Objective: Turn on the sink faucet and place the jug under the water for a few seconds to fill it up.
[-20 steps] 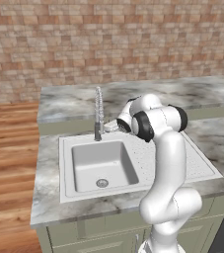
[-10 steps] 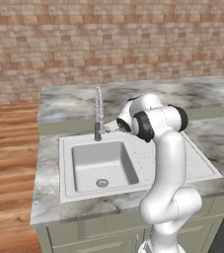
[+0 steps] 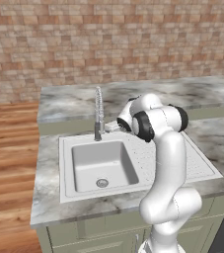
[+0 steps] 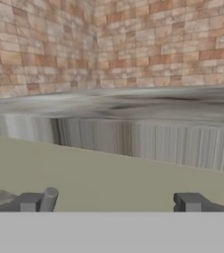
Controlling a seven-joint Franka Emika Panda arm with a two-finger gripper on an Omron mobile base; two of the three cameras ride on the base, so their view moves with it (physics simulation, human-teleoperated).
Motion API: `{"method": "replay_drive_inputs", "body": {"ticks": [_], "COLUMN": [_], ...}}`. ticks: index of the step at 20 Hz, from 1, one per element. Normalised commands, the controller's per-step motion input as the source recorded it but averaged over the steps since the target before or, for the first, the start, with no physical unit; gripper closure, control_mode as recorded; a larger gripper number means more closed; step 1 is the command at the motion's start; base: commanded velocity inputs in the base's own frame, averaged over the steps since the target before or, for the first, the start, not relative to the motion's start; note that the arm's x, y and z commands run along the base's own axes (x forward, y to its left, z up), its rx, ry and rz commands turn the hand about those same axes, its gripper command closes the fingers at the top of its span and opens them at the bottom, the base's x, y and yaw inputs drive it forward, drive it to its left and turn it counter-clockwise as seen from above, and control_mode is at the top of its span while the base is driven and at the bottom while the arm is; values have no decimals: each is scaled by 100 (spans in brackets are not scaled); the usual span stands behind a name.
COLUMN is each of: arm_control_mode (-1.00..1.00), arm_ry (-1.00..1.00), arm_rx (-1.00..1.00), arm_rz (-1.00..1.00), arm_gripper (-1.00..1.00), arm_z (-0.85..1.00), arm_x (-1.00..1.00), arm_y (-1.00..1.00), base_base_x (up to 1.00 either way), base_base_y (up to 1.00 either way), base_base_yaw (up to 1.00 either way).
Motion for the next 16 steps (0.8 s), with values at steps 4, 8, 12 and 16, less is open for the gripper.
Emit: {"method": "replay_drive_inputs", "body": {"ticks": [4, 8, 12, 16], "arm_control_mode": [-100, -100, -100, -100], "arm_ry": [0, 0, 0, 0], "arm_rx": [1, 1, 0, 0], "arm_rz": [0, 0, 0, 0], "arm_gripper": [-100, -100, -100, -100], "arm_z": [0, 0, 0, 1], "arm_x": [0, 0, 0, -1], "arm_y": [-100, -100, -100, -100], "base_base_x": [0, 0, 0, 0], "base_base_y": [0, 0, 0, 0], "base_base_yaw": [0, 0, 0, 0]}}
